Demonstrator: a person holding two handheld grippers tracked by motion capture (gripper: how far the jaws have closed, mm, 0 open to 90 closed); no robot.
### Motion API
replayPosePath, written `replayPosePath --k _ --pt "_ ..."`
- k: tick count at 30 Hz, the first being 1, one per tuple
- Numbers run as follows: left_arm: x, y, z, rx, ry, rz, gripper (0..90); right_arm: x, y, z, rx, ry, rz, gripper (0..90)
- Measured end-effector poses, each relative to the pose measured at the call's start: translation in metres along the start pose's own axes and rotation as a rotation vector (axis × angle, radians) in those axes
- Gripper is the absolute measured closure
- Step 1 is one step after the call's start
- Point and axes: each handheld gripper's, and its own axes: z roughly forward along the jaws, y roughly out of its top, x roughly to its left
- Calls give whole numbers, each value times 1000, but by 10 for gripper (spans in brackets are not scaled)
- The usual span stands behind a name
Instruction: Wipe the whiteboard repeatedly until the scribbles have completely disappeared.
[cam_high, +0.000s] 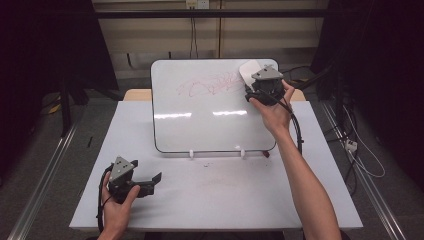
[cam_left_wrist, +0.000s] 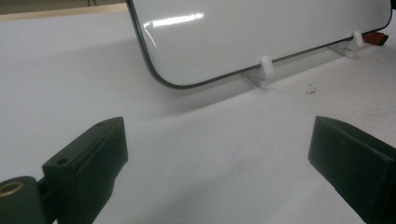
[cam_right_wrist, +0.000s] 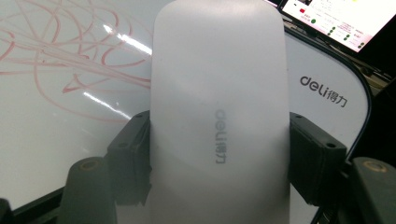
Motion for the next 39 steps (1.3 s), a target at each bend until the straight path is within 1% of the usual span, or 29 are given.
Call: replayPosePath --k 5,9,10,12,16,19,20,21,24,26,29,34,39 --pt "-1 0 0 3 -1 7 47 7 -3 0 4 9 -11 317" --pt "-1 0 1 3 -1 6 47 15 -5 -1 9 21 -28 317" --pt "-1 0 1 3 -1 6 47 18 -6 -2 9 27 -39 317" --pt "-2 0 1 2 -2 5 47 25 -9 -2 10 39 -49 317" --pt "-2 0 1 2 -3 8 47 44 -16 -4 11 73 -100 318" --pt "-2 0 1 3 -2 7 47 56 -21 -7 8 89 -127 318" --pt "-2 0 1 2 -1 8 47 59 -22 -8 7 90 -143 318" --pt "-2 0 0 1 0 8 47 60 -22 -9 5 82 -145 317" --pt "-1 0 0 1 -1 6 47 57 -21 -9 9 100 -139 317" --pt "-1 0 0 1 0 5 47 57 -20 -7 15 96 -139 317" --pt "-1 0 0 0 1 3 47 51 -15 -5 11 85 -120 317" --pt "0 0 -1 -1 1 5 47 34 -3 -1 12 51 -90 318" --pt "1 -1 -3 -4 3 1 47 14 7 2 12 12 -44 318"
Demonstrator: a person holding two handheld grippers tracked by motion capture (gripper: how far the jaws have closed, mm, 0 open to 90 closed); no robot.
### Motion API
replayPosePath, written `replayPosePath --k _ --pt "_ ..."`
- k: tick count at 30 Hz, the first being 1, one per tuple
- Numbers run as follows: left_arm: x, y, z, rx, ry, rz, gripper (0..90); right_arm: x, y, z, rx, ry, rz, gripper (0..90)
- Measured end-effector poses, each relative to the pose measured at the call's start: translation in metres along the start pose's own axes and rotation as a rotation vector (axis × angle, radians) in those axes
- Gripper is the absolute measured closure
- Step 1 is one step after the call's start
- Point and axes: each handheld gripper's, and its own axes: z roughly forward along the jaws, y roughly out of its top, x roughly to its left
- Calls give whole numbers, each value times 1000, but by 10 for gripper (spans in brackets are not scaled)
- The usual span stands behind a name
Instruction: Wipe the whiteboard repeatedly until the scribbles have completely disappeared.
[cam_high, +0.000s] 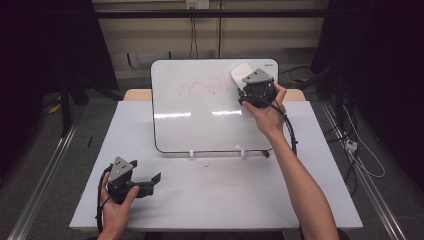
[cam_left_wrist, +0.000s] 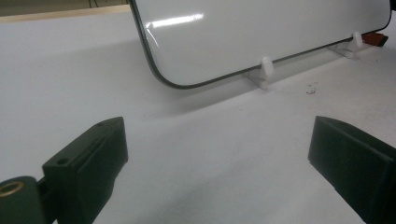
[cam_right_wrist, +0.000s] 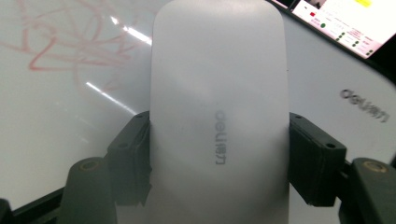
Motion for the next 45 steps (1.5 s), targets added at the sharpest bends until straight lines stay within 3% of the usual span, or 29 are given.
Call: replayPosePath --k 3,6,10,13,19,25,28,32,45 --pt "0 0 -1 -1 2 1 47 -10 2 1 3 -11 28 317" --pt "0 0 -1 -2 4 -1 47 -4 2 0 0 -42 25 318" --pt "-1 0 0 -3 5 -2 47 7 -3 0 1 -8 15 318" --pt "-2 0 0 -3 7 1 47 20 -7 0 -1 20 -8 318" --pt "-2 0 1 -2 5 1 47 59 -15 -2 -4 88 -108 318" --pt "-2 0 0 -4 3 0 48 85 -21 -6 -8 104 -186 318" --pt "-1 0 0 -4 -1 6 47 82 -20 -6 -6 123 -178 317" --pt "-1 0 1 1 -6 8 47 75 -15 -3 -9 108 -148 317" --pt "1 -1 0 -4 -4 1 47 20 13 8 -33 15 4 317"
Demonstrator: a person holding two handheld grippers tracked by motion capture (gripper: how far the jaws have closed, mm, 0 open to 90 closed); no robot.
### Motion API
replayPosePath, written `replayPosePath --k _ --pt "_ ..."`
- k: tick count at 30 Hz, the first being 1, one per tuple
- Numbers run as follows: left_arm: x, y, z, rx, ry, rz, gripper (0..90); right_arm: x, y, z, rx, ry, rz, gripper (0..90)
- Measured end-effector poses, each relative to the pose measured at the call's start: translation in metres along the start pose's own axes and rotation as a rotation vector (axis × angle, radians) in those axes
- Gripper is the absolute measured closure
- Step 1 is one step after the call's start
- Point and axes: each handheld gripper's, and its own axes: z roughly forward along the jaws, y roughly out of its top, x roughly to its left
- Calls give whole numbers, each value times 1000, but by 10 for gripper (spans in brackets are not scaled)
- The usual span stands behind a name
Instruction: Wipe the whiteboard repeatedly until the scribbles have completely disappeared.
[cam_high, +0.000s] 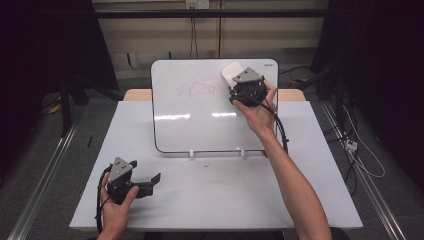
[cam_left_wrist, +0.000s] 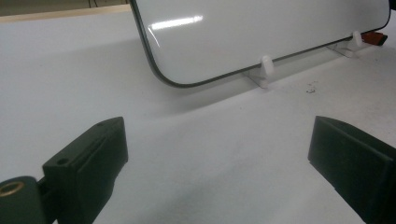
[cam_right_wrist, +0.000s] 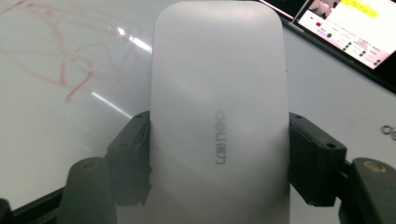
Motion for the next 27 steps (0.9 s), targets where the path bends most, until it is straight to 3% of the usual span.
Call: replayPosePath --k 2,5,10,14,20,24,27 --pt "0 0 0 4 2 -5 47 -4 2 1 -3 -6 21 317" --pt "0 0 1 6 0 -3 48 -1 1 1 -7 -24 4 317" --pt "-2 1 2 9 1 2 48 8 2 1 13 0 -23 317" --pt "-3 0 3 12 2 8 48 27 1 2 5 24 -56 317" --pt "-3 0 3 9 1 3 48 62 -3 2 -1 76 -150 317" --pt "-4 0 2 12 -6 6 48 89 -6 1 6 121 -245 317" --pt "-4 0 3 17 -7 8 48 98 -8 -3 7 130 -276 317"
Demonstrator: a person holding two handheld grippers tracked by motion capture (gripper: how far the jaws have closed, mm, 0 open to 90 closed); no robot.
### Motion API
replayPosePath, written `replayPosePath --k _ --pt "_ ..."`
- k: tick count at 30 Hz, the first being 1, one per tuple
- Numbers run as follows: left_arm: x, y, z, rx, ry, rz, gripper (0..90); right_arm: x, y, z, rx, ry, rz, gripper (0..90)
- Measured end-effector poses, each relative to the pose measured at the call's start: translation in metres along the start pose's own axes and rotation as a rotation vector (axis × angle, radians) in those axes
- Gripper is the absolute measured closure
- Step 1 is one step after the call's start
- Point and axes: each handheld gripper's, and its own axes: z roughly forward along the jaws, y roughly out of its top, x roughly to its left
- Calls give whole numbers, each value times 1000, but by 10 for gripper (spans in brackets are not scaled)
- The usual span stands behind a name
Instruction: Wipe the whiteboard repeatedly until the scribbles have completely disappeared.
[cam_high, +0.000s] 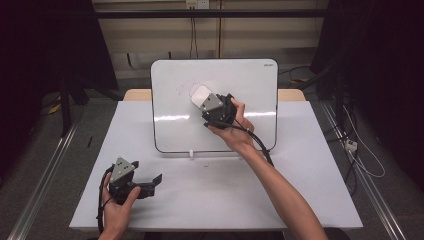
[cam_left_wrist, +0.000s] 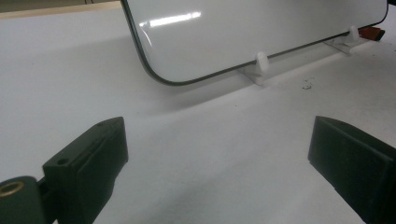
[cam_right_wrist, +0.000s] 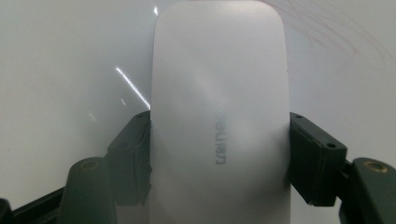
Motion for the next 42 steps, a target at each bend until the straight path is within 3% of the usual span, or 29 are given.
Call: replayPosePath --k 3,5,9,13,18,21,24,30,42 --pt "1 0 1 1 1 -4 48 -3 0 1 2 9 12 317" --pt "1 0 0 -1 2 -3 48 -8 1 2 -2 1 47 317" --pt "0 -1 0 1 -9 -20 48 -25 6 4 -7 -18 97 317" --pt "-4 0 0 2 -18 2 48 -45 11 6 -7 -53 139 317" --pt "1 -1 -3 -1 -2 -10 48 -71 12 6 -13 -96 213 317" --pt "4 -1 -4 -8 6 -19 48 -76 13 6 -13 -113 232 317" --pt "5 -1 -5 -10 15 -21 48 -71 15 5 -8 -132 227 317" --pt "4 0 -5 -12 21 -20 49 -50 18 8 -6 -99 172 317" --pt "5 1 -4 -14 19 -13 49 26 26 15 -34 -20 26 317"
